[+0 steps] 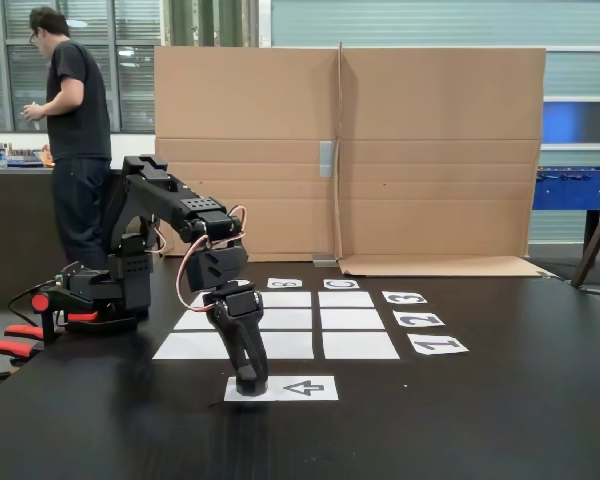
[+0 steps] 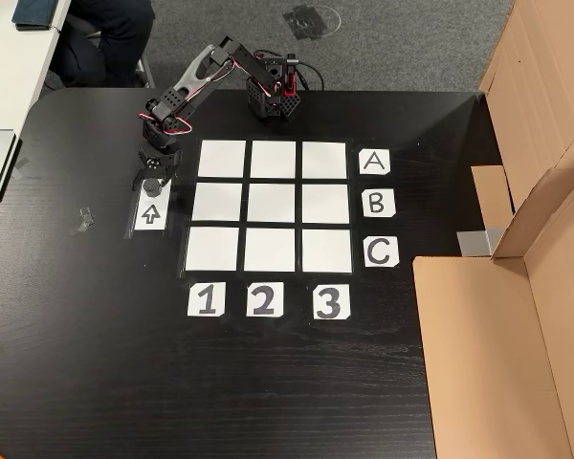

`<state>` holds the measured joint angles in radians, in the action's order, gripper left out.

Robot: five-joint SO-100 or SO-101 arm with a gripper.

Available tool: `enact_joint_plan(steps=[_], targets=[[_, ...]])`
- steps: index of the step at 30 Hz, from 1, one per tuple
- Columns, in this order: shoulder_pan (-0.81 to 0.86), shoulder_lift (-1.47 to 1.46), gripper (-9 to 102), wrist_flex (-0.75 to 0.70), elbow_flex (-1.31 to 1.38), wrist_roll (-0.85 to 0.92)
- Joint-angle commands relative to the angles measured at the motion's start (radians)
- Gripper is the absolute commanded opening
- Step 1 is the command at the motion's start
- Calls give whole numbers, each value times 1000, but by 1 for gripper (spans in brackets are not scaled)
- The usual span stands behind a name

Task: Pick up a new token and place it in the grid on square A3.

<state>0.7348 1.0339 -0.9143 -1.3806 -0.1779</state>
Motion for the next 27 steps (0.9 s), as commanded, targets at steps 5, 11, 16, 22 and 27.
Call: enact_joint_plan(steps=[5,11,16,22,27], targets=[[8,5,27,-6,41,6],[8,5,24,-6,41,6],[8,5,21,5,44,2],[9,0,16,12,54,0],[9,-2,13,18,58,0]])
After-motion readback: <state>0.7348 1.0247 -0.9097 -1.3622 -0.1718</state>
